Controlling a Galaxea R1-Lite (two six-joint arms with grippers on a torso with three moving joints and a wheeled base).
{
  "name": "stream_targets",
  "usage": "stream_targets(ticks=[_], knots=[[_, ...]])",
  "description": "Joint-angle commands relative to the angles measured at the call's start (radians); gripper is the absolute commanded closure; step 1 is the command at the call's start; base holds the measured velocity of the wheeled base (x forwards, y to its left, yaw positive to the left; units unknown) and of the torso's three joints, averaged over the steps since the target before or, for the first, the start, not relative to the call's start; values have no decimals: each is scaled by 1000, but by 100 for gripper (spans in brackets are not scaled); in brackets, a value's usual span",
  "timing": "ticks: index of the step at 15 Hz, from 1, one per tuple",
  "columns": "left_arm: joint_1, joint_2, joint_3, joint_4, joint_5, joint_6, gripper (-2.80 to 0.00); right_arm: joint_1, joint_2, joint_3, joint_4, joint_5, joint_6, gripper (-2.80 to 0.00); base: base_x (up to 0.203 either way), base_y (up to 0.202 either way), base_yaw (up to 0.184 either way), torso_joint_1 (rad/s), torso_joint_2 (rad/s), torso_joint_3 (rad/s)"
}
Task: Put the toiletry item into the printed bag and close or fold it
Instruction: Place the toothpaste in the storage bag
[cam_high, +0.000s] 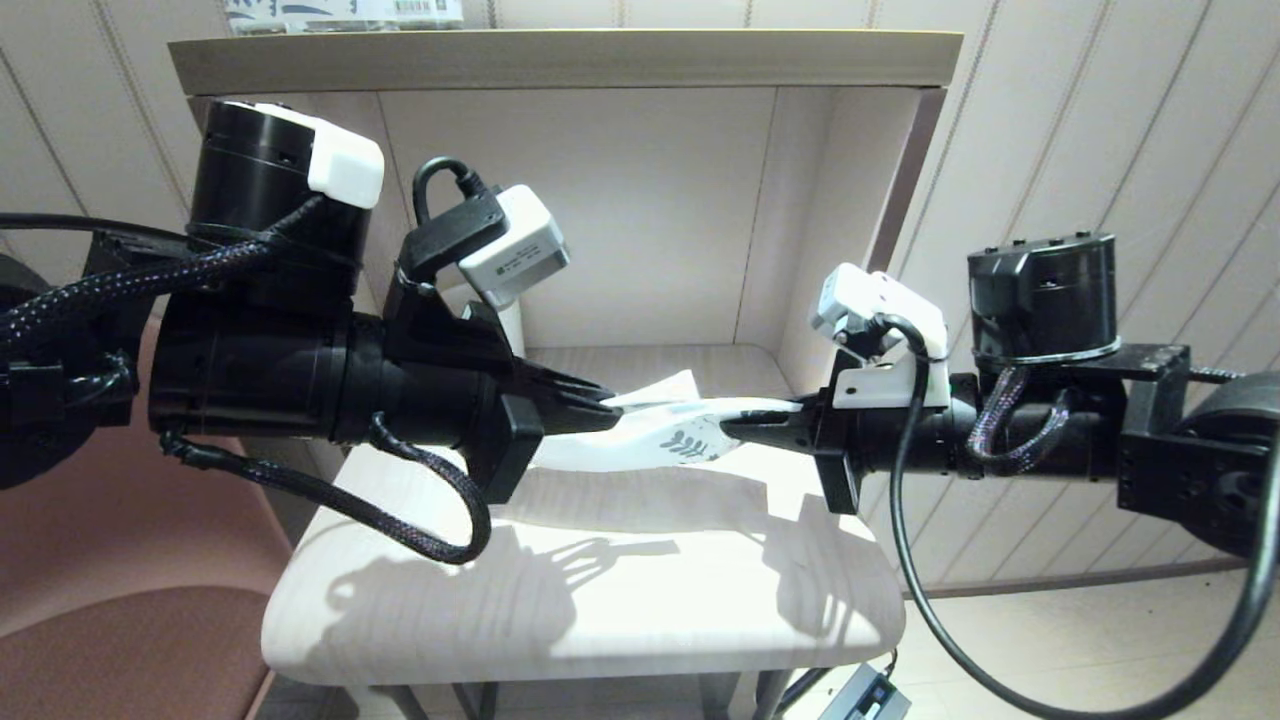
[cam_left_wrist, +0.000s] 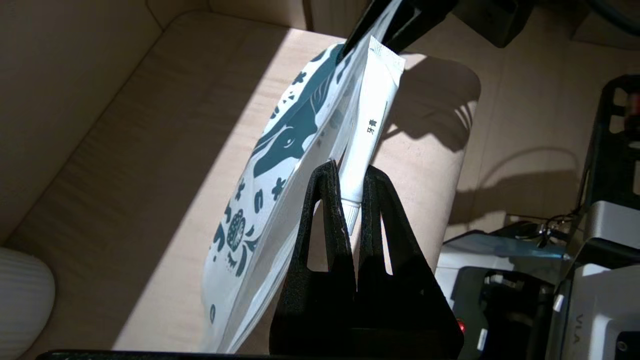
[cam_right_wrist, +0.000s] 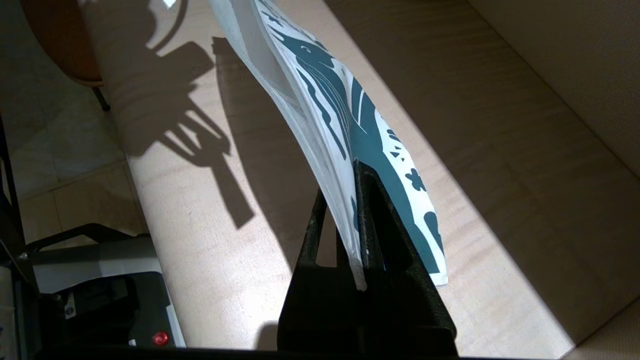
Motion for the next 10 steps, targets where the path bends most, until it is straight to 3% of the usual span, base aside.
stream_targets(ticks=[1,10], knots=[[0,9,-2,0,-14,2,0,-1,-2,-5,0,4,-2,0,0,0,0,0,0,0],[7,41,-36,-2,-17,-1,0,4,-6,10,0,5,-2,0,0,0,0,0,0,0]])
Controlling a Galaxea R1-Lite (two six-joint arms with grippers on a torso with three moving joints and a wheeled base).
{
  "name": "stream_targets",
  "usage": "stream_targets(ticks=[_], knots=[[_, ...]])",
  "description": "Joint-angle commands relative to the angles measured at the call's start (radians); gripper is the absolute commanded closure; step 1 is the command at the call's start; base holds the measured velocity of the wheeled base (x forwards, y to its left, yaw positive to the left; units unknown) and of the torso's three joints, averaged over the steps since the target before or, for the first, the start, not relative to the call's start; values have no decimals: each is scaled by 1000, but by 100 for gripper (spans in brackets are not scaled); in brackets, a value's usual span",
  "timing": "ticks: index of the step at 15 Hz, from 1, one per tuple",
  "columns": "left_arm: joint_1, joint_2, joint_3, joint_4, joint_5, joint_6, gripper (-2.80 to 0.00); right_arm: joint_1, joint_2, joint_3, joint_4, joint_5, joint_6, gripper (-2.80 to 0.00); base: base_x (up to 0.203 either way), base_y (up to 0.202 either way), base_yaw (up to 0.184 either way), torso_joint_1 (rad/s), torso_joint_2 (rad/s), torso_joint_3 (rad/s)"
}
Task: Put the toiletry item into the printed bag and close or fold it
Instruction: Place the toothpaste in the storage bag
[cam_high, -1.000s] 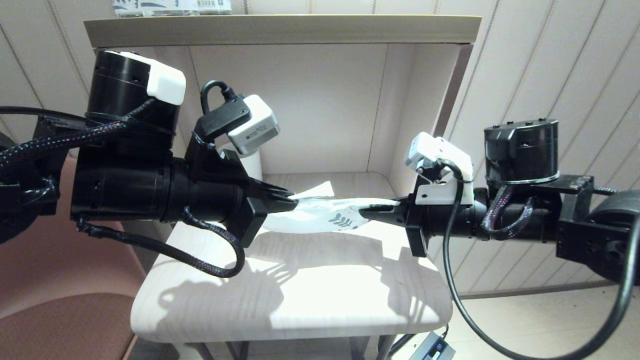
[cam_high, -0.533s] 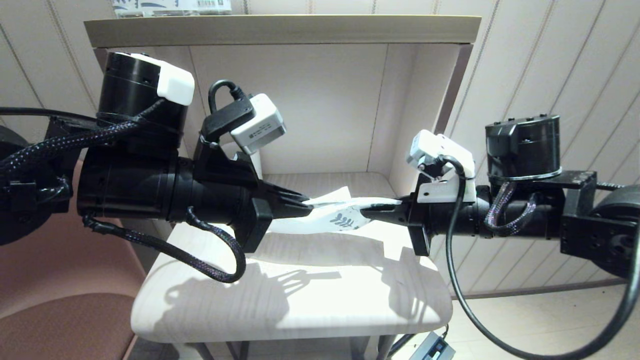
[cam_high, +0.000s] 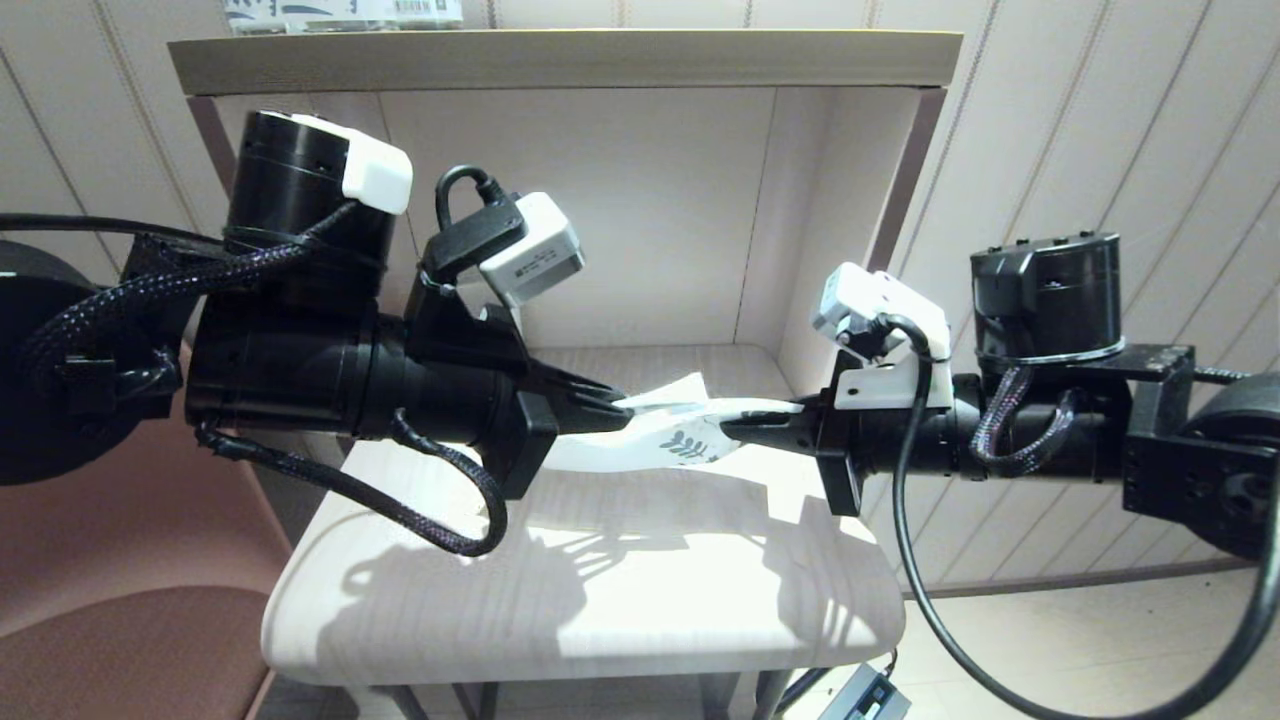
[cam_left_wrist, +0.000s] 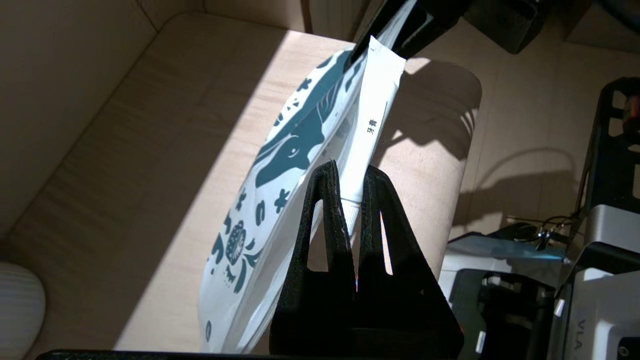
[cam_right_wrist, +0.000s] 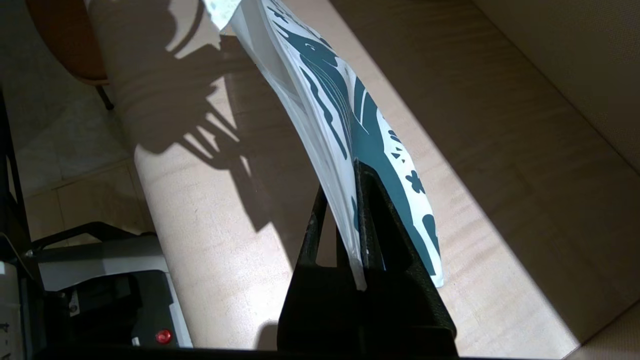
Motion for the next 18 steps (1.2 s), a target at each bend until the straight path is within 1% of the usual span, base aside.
stream_targets(ticks=[1,4,9,12,18], knots=[[3,13,-17,0,0,2,0,1,0,5,-2,3,-3,0,0,0,0,0,0,0],[11,28,-28,0,0,3,0,1,3,6,-4,3,-4,0,0,0,0,0,0,0],[11,75,-8,0,-5,4,0,1,7,6,-5,3,-2,0,0,0,0,0,0,0],[11,98,-3,-43,-5,-2,0,2,6,8,-6,5,-2,0,0,0,0,0,0,0],[11,97,20,-48,-5,-2,0,2,4,6,-7,8,-2,0,0,0,0,0,0,0]])
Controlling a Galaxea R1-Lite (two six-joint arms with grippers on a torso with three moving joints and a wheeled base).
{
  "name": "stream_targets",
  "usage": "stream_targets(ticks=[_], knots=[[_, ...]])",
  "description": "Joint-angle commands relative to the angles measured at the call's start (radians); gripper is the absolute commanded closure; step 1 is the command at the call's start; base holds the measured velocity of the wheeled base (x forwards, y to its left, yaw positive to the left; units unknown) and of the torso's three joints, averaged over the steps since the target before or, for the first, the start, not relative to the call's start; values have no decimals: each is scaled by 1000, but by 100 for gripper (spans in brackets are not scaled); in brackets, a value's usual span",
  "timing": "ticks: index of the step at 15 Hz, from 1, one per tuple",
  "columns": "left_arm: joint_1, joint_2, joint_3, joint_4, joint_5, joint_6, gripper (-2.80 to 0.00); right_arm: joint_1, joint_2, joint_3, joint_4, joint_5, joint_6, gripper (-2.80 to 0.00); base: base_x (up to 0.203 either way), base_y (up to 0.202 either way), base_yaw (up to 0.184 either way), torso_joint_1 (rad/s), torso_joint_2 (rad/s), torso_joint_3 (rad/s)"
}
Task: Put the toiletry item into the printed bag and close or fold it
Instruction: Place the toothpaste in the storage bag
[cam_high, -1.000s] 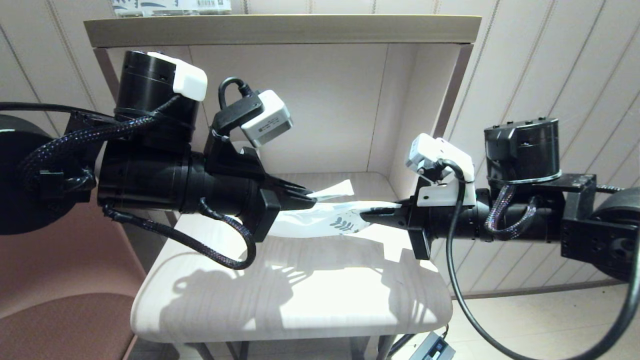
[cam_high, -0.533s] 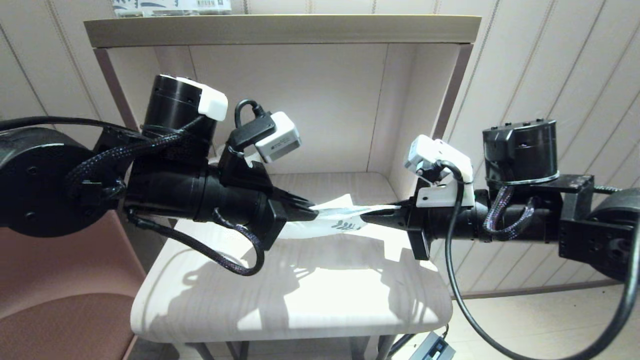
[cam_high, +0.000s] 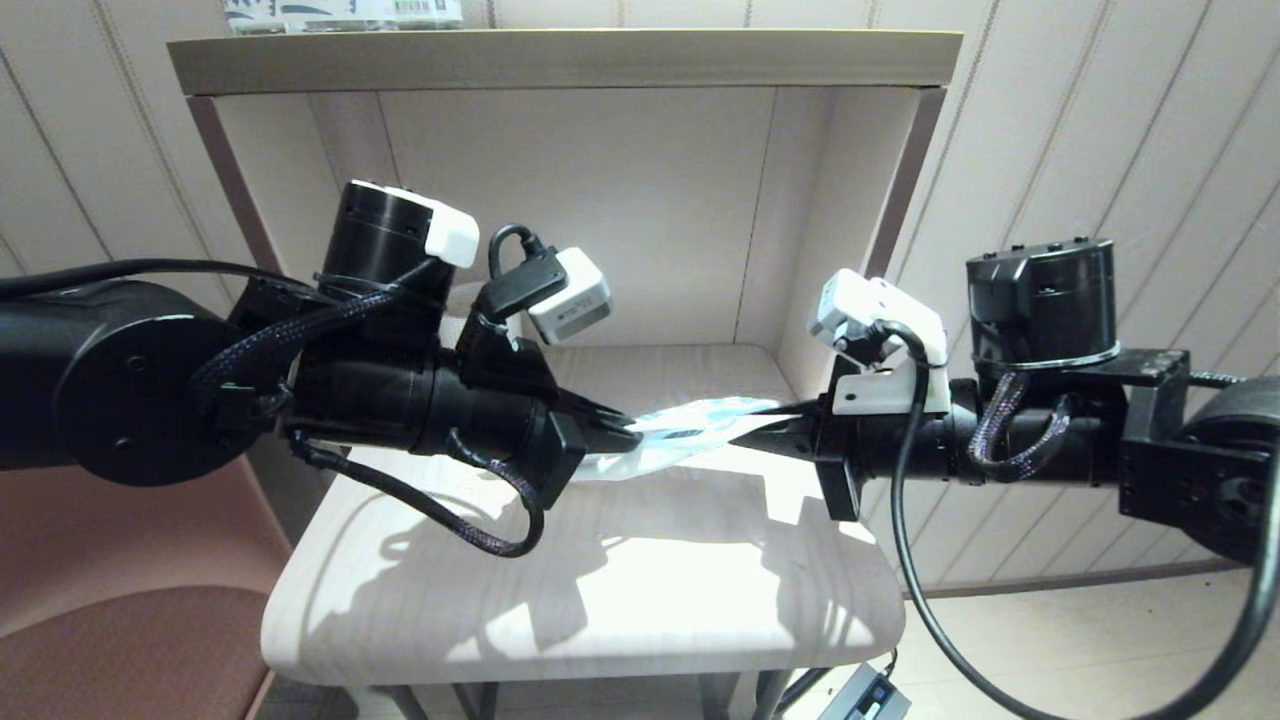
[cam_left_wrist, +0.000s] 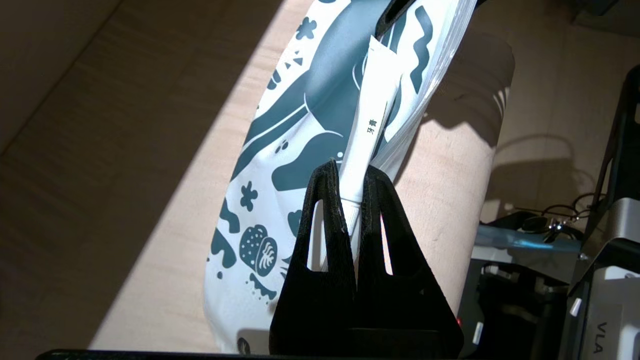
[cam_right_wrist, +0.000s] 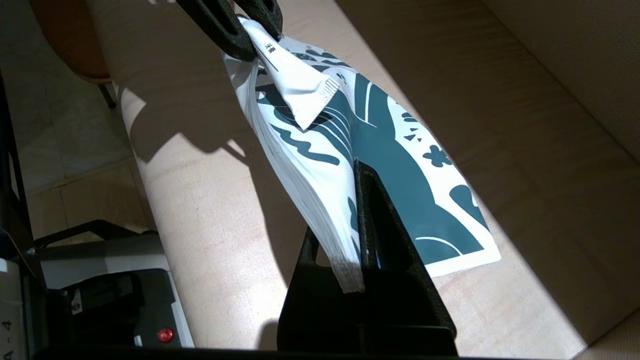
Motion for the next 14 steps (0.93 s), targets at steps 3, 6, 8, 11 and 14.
stream_targets(ticks=[3,6,8,11,14], knots=[[0,-19,15,0,4,6,0,0,6,-22,-7,2,9,0,0,0,0,0,0,0],[0,-54,20,5,8,8,0,-1,24,-43,-7,-4,16,0,0,0,0,0,0,0],[0,-70,21,9,10,10,0,-1,36,-50,-6,-7,16,0,0,0,0,0,0,0],[0,-84,53,3,10,13,0,-4,55,-75,-6,-12,22,0,0,0,0,0,0,0],[0,-83,66,2,14,15,0,-2,55,-75,-6,-12,21,0,0,0,0,0,0,0]])
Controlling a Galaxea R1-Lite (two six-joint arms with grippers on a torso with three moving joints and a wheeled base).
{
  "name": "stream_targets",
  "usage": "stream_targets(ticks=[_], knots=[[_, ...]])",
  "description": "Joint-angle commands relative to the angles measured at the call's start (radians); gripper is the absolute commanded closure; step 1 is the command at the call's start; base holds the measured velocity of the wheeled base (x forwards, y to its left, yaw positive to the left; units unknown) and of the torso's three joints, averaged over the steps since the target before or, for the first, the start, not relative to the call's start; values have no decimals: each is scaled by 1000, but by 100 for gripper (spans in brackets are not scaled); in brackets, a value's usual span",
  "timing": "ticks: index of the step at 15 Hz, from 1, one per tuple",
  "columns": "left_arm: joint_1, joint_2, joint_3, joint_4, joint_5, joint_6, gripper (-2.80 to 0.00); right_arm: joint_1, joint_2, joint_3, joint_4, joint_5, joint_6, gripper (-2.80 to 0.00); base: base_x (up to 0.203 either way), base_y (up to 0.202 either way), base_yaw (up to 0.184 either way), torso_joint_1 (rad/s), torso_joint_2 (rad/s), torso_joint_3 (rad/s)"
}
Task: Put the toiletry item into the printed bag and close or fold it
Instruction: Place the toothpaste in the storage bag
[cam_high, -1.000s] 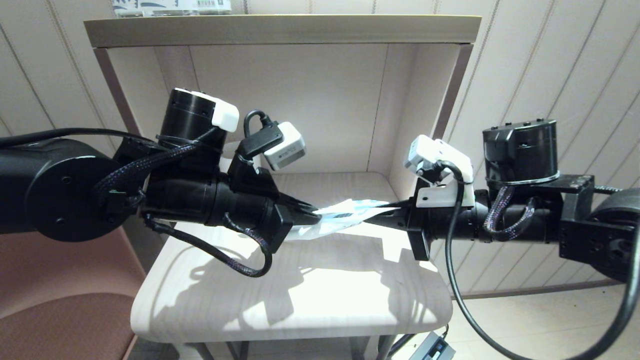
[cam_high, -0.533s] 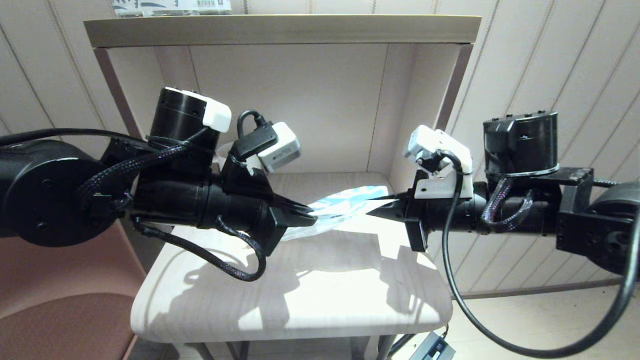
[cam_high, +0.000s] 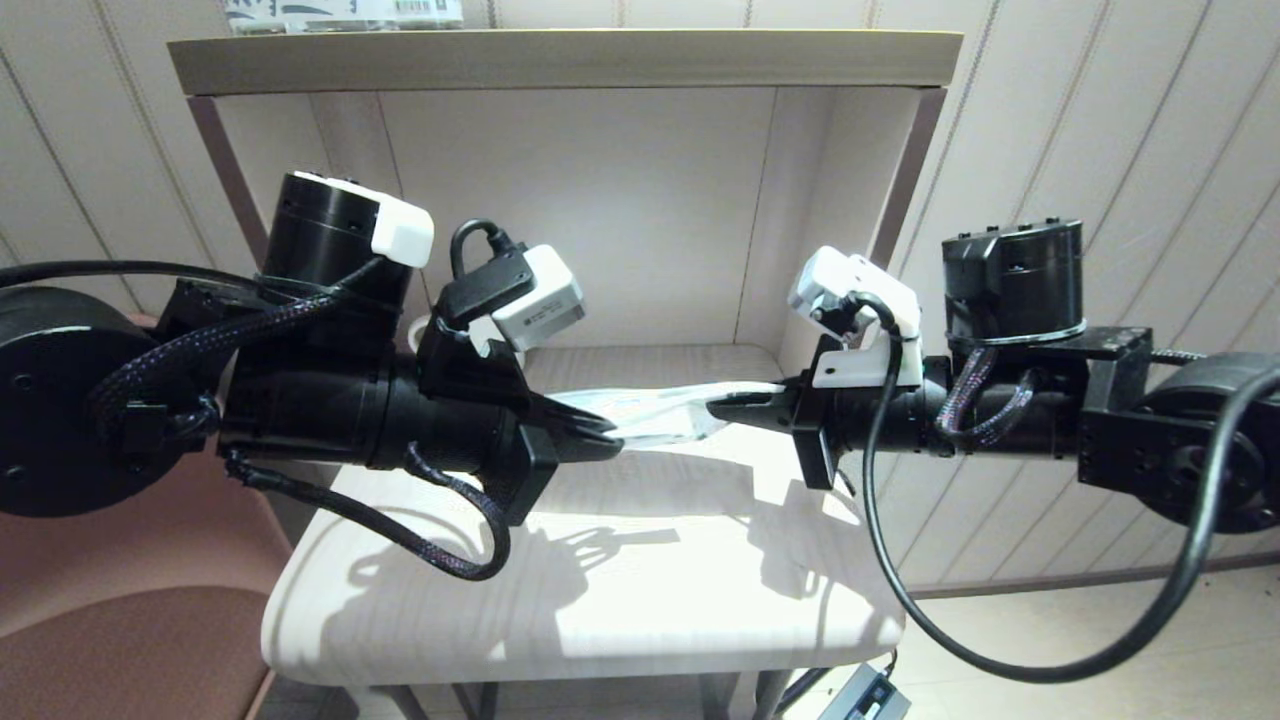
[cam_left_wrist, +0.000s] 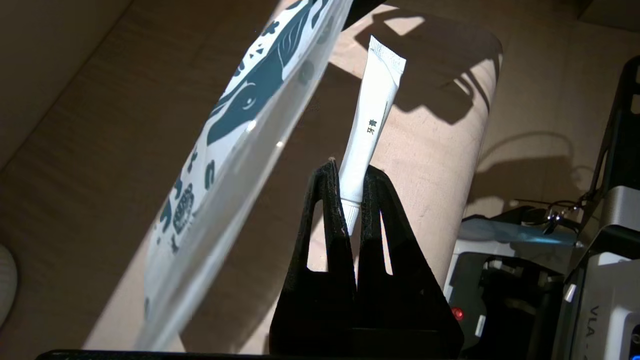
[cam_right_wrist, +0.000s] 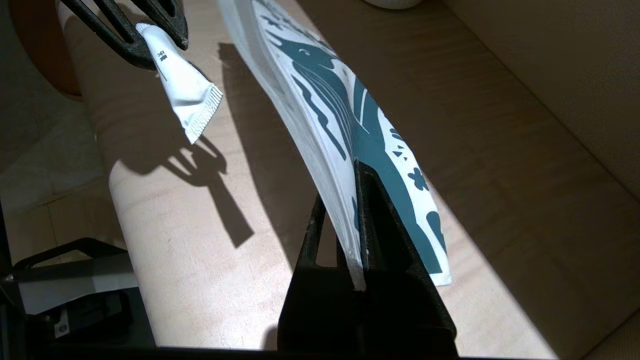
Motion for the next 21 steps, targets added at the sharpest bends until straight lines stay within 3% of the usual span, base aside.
stream_targets(ticks=[1,9,21], knots=[[0,0,1,-1,11,2,0,1,3,3,-3,3,-3,0,0,0,0,0,0,0],[37,6,-106,-8,22,4,0,4,-8,34,-5,3,-6,0,0,0,0,0,0,0],[35,78,-73,-8,16,7,0,11,3,30,-5,6,-6,0,0,0,0,0,0,0]])
